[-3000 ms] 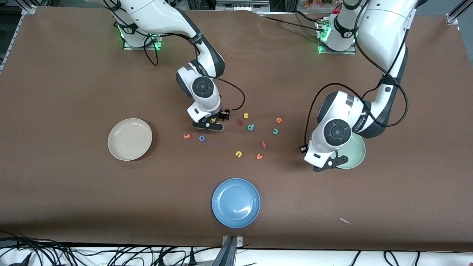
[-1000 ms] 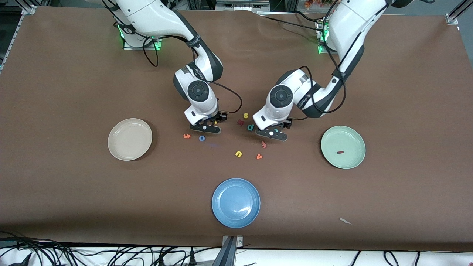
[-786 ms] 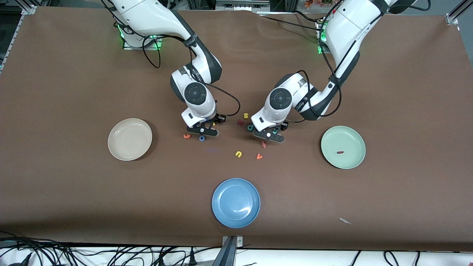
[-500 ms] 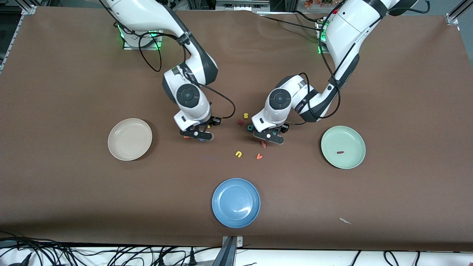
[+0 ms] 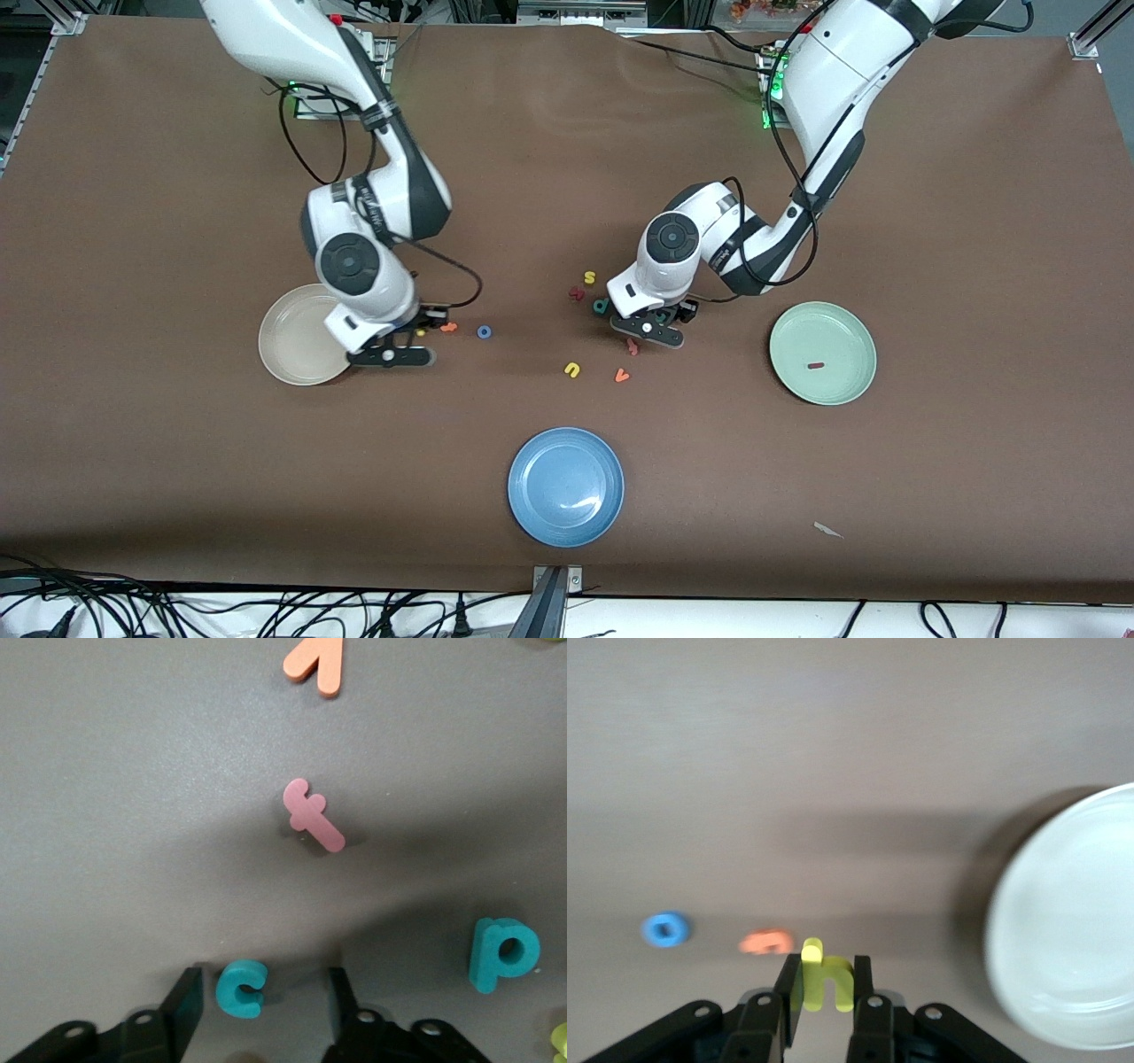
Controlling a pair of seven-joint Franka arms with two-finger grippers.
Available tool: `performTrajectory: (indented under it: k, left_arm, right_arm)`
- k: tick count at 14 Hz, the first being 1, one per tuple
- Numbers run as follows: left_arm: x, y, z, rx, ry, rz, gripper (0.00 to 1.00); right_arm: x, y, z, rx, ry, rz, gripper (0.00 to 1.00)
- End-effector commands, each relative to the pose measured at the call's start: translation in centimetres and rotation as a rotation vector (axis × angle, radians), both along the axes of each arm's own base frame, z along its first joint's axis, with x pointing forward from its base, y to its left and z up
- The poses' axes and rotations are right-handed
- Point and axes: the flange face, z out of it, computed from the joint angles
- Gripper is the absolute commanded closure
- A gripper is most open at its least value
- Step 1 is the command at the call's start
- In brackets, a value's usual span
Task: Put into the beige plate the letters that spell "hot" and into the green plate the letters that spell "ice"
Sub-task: 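Carry the yellow h to the beige plate while the left gripper grasps teal c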
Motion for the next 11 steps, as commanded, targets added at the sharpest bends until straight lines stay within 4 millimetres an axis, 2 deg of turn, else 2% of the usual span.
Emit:
performTrajectory:
  k: [1,2,4,6,7,8,10,11]
  left_arm:
    - [0.1,0.6,0.2,0.017,-0.014,-0.022,0.70]
    - [0.1,0.6,0.3,0.024,-0.010,-0.021,0.79]
    - [0.0,0.7,0.4,0.038,0.002,-0.020,0.87]
    - [0.4,0.7,0.9,0.034,-0.007,-0.019,0.87]
    - [0.7,0.7,2.1,0.031,-0.026,-0.014,0.87]
    - [1.5,1.8,3.6,0.041,-0.035,-0.001,0.87]
    - [3.1,4.5,6.9,0.087,-0.039,0.030,0.85]
    - [3.7,6.1,7.9,0.098,-0.038,0.025,0.85]
  right_arm:
    - [-0.3,-4.7,0.4,0.007,0.017,0.067,0.79]
    - [-0.3,-6.4,0.4,0.002,0.017,0.086,0.78]
    - [-1.2,-9.9,-0.1,0.010,-0.020,0.138,0.78]
    - [-2.2,-12.3,-1.1,0.007,-0.040,0.153,0.78]
    - [-2.8,-13.5,-1.6,0.018,-0.064,0.149,0.78]
    - [-3.5,-14.6,-2.4,0.020,-0.081,0.158,0.75]
    - [-4.1,-15.7,-3.7,0.048,-0.066,0.106,0.72]
    - [-4.4,-15.8,-4.0,0.056,-0.058,0.111,0.67]
